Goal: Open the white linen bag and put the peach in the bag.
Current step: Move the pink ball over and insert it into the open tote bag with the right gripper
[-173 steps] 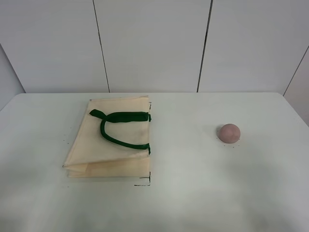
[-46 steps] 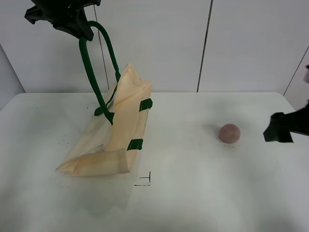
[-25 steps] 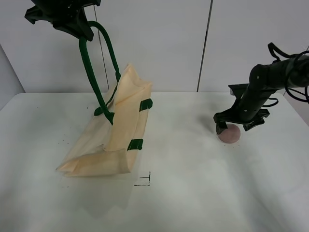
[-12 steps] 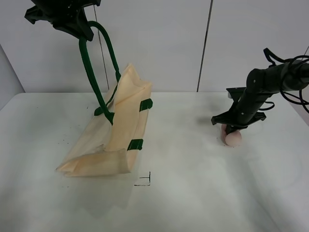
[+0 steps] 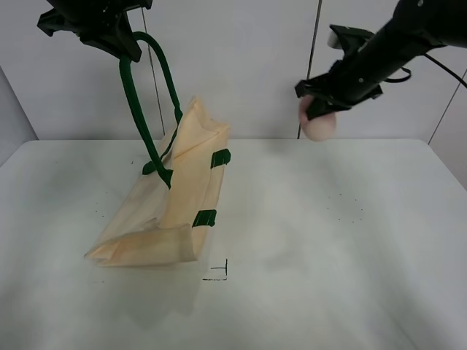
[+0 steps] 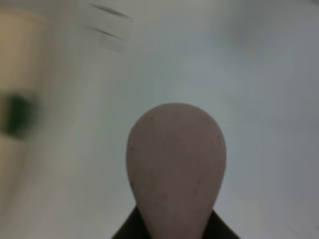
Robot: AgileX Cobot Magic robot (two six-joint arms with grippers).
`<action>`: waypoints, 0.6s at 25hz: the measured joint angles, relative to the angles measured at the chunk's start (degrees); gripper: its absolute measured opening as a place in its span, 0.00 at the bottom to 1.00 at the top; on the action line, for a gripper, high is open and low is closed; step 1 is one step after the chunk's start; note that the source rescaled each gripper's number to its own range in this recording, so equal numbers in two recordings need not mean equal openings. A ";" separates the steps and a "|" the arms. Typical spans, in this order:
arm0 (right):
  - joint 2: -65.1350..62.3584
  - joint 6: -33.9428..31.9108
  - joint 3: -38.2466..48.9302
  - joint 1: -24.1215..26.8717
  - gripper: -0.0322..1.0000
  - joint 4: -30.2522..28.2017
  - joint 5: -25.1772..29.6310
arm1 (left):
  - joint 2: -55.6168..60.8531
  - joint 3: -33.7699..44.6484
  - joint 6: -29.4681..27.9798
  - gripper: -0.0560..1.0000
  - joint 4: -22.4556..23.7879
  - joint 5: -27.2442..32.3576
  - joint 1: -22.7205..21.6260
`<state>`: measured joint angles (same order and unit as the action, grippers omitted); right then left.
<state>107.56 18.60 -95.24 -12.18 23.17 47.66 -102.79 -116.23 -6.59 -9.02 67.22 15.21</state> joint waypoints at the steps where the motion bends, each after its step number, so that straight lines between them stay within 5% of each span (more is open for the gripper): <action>1: 0.00 1.32 -0.63 -1.97 0.03 2.17 -0.51 | 0.00 0.00 0.00 0.05 0.00 0.00 0.00; 8: 2.45 13.00 -1.24 -14.62 0.03 11.54 -8.38 | 0.00 0.00 0.42 0.05 0.00 0.00 0.00; 15: 11.52 25.22 -1.24 -19.93 0.03 17.30 -9.21 | 0.00 0.00 0.47 0.05 0.00 0.00 0.00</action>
<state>119.07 43.82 -96.48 -32.10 40.46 38.46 -102.79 -116.23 -6.12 -9.02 67.22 15.21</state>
